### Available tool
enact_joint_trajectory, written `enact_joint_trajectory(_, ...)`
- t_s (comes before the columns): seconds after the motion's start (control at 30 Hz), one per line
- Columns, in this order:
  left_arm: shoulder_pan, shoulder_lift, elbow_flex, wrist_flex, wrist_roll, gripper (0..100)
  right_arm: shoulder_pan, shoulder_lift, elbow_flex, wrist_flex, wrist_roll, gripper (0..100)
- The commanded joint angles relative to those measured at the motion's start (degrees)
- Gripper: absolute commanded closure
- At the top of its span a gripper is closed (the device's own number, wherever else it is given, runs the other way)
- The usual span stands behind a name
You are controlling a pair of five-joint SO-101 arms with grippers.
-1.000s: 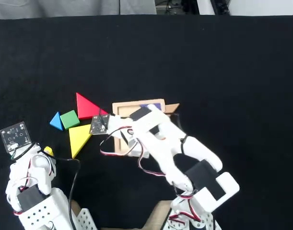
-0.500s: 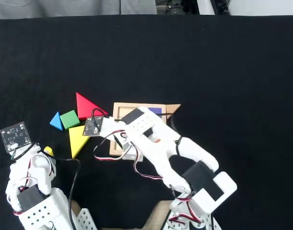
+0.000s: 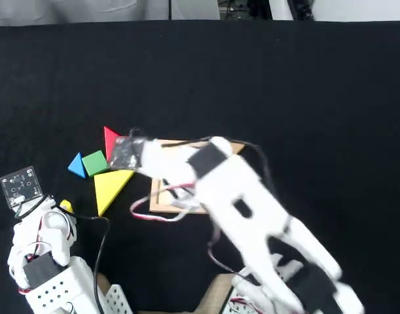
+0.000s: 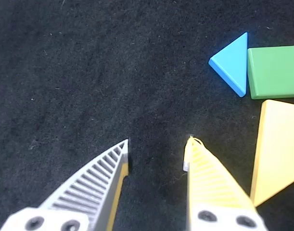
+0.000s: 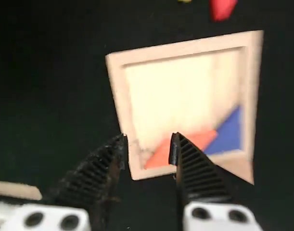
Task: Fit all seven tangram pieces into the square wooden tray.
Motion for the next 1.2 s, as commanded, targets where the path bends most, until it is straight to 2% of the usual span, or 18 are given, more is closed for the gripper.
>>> enact_joint_trajectory(0.0, -1.6, -0.3, -0.3, -0.8, 0.0, 80, 6.8, -11.6, 0.6, 0.5, -4.7, 84.3)
enact_joint_trajectory(0.23, -2.2, 0.0, -3.7, -0.3, -1.6, 81, 22.6, -20.0, 17.6, -11.2, -19.4, 84.3)
enact_joint_trajectory(0.37, 8.6, 0.2, -5.1, 5.1, -14.2, 81, 28.7, -20.0, 24.4, -18.2, -25.9, 84.3)
enact_joint_trajectory(0.43, 11.6, 0.2, -8.9, 8.0, -14.2, 81, 30.7, -20.0, 25.7, -20.1, -27.0, 84.3)
enact_joint_trajectory(0.6, 16.1, 3.1, -21.1, 8.7, -11.4, 79, 33.1, -20.0, 29.0, -25.6, -29.7, 84.3)
enact_joint_trajectory(0.73, 20.7, 18.7, -30.9, 8.2, -11.1, 75, 33.4, -20.0, 31.1, -28.3, -30.1, 84.3)
enact_joint_trajectory(0.9, 25.0, 50.5, -47.7, 8.8, -6.5, 75, 33.4, -20.0, 33.4, -31.8, -29.9, 84.3)
enact_joint_trajectory(1.03, 27.8, 72.8, -58.1, 13.1, -4.7, 75, 33.4, -20.0, 35.3, -34.2, -29.9, 84.3)
enact_joint_trajectory(1.1, 27.9, 81.0, -61.5, 13.5, -6.5, 75, 33.4, -20.0, 35.4, -34.3, -29.9, 84.3)
enact_joint_trajectory(1.17, 26.9, 87.5, -64.0, 11.9, -13.5, 75, 33.4, -20.0, 35.4, -34.4, -29.9, 84.3)
